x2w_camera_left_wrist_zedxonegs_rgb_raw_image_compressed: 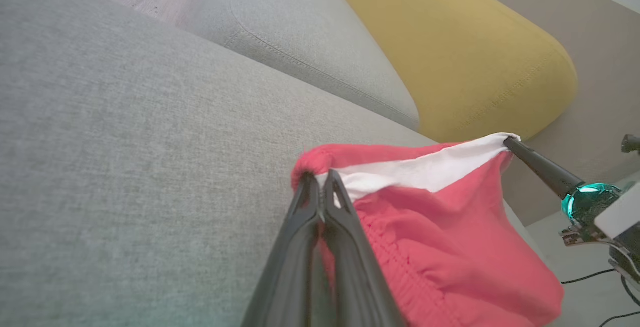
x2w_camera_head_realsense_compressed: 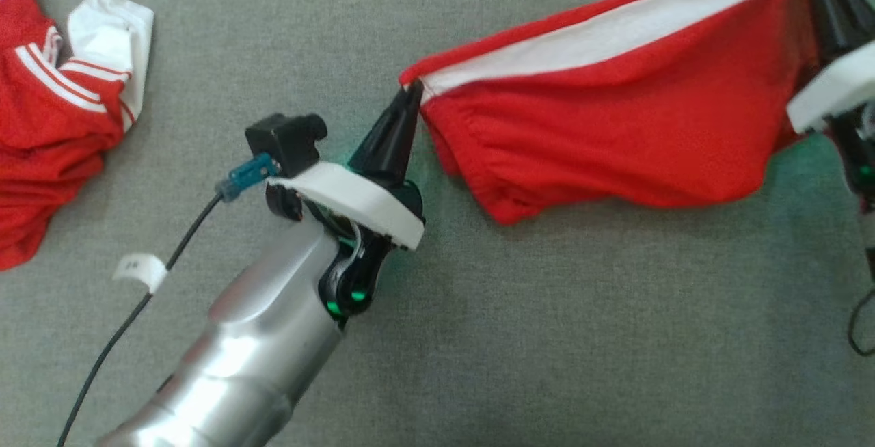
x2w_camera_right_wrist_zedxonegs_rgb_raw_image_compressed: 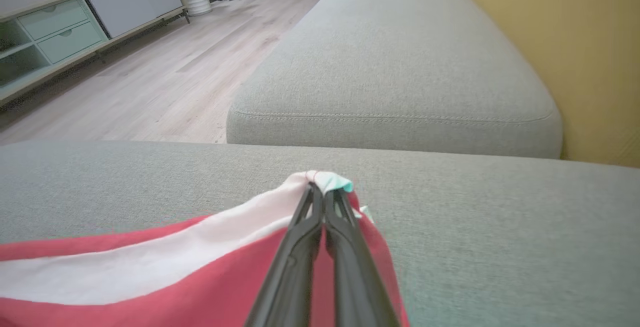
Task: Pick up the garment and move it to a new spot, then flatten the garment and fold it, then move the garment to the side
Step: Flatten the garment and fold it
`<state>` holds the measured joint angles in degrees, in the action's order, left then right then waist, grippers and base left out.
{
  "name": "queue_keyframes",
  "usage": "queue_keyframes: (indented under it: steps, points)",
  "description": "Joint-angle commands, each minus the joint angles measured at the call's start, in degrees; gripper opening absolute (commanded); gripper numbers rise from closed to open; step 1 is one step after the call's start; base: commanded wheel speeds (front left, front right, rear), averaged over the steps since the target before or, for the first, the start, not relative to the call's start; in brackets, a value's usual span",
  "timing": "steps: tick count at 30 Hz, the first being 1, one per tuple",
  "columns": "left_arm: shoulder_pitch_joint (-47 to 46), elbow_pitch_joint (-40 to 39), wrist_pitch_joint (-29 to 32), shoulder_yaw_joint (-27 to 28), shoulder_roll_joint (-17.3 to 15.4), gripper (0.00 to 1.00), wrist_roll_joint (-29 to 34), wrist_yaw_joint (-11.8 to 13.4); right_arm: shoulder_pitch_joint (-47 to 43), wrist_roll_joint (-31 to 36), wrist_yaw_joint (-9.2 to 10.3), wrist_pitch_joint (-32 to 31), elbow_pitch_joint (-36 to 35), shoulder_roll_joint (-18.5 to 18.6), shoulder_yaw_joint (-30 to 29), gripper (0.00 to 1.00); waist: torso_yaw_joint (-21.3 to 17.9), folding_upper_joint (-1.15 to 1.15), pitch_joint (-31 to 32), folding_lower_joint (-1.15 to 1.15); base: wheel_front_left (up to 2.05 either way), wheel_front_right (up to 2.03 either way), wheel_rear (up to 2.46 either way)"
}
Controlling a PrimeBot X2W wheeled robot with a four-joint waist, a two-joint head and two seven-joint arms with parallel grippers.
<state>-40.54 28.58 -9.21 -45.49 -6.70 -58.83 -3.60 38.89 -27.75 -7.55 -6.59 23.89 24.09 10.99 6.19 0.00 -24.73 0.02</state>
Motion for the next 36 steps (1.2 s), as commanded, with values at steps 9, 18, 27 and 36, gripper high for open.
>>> queue_keyframes:
  steps: [9,18,27,36]
  points:
    - [-2.02,5.62,-3.10,1.44,-0.27,1.00,2.12,-0.96,5.55,-8.28,0.06,8.79,5.12,1.58,8.98,1.00,-3.02,0.00,0.42,-0.02,0.00,0.00,0.00]
    - [3.66,-0.28,-5.75,8.36,-2.44,1.00,15.37,7.14,0.35,-15.01,0.06,13.25,4.05,7.03,12.69,1.00,-5.45,0.00,4.83,-0.02,0.00,0.00,0.00]
    - [22.07,-18.83,-5.77,17.68,1.56,1.00,35.45,13.07,-7.11,-17.03,0.06,12.41,7.56,8.60,11.83,1.00,-0.84,0.00,6.78,-0.02,0.00,0.00,0.00]
    - [30.07,-25.19,-5.78,17.24,3.66,1.00,42.09,13.67,-3.51,-15.84,0.06,11.34,20.10,6.99,8.75,1.00,5.97,0.00,5.43,-0.02,0.00,0.00,0.00]
